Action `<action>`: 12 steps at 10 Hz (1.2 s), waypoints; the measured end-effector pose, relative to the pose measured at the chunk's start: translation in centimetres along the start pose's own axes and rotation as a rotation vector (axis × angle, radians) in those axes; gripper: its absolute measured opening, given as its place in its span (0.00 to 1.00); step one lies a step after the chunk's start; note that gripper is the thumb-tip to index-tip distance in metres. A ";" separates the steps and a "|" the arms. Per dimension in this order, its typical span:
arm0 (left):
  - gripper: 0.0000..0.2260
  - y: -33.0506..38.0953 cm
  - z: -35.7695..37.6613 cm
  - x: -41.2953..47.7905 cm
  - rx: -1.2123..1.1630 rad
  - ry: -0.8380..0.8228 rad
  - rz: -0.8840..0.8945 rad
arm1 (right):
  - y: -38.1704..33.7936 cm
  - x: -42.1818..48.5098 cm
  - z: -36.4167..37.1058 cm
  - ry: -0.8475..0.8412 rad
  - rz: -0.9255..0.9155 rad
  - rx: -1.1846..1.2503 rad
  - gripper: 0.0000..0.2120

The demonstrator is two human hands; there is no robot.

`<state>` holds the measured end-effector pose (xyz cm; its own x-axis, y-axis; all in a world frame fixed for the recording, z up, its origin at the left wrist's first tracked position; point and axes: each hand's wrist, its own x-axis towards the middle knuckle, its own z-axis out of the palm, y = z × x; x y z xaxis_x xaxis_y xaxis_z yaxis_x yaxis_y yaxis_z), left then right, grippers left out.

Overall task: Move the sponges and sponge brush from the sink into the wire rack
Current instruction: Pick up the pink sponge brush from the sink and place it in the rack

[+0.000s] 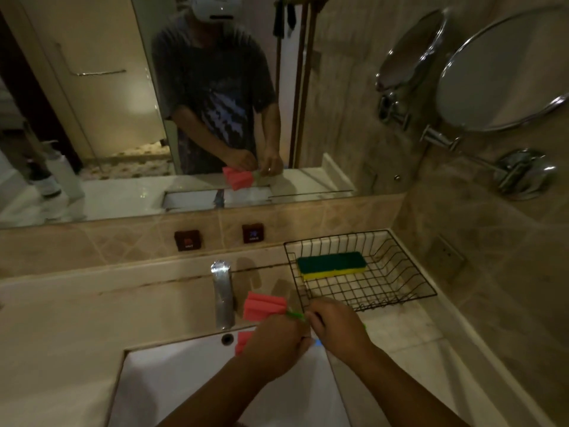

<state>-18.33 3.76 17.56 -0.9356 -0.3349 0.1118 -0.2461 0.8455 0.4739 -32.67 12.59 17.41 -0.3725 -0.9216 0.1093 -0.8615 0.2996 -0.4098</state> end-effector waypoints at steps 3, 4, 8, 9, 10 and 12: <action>0.07 2.0 0.6 6.0 -0.001 0.003 0.011 | 4.9 2.8 -2.7 -0.033 0.029 0.004 0.09; 0.07 2.6 2.1 9.0 -0.005 -0.042 0.003 | 8.5 4.0 -3.1 -0.054 0.055 0.018 0.09; 0.09 2.5 8.2 19.8 0.071 -0.118 -0.069 | 21.0 10.5 -3.5 -0.304 0.048 0.069 0.09; 0.09 1.5 9.4 21.2 0.052 -0.097 -0.094 | 22.3 11.8 -3.3 -0.392 0.038 0.074 0.07; 0.09 0.5 10.8 22.3 0.040 -0.142 -0.113 | 23.1 12.6 -2.3 -0.402 0.073 0.076 0.13; 0.11 -1.0 13.2 23.4 -0.052 -0.339 -0.163 | 24.0 13.1 0.6 -0.419 0.391 0.500 0.10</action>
<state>-43.28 0.61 8.13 -0.9182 -0.2990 -0.2597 -0.3931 0.7673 0.5067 -58.01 7.58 8.45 -0.3704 -0.8180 -0.4401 -0.3980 0.5678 -0.7205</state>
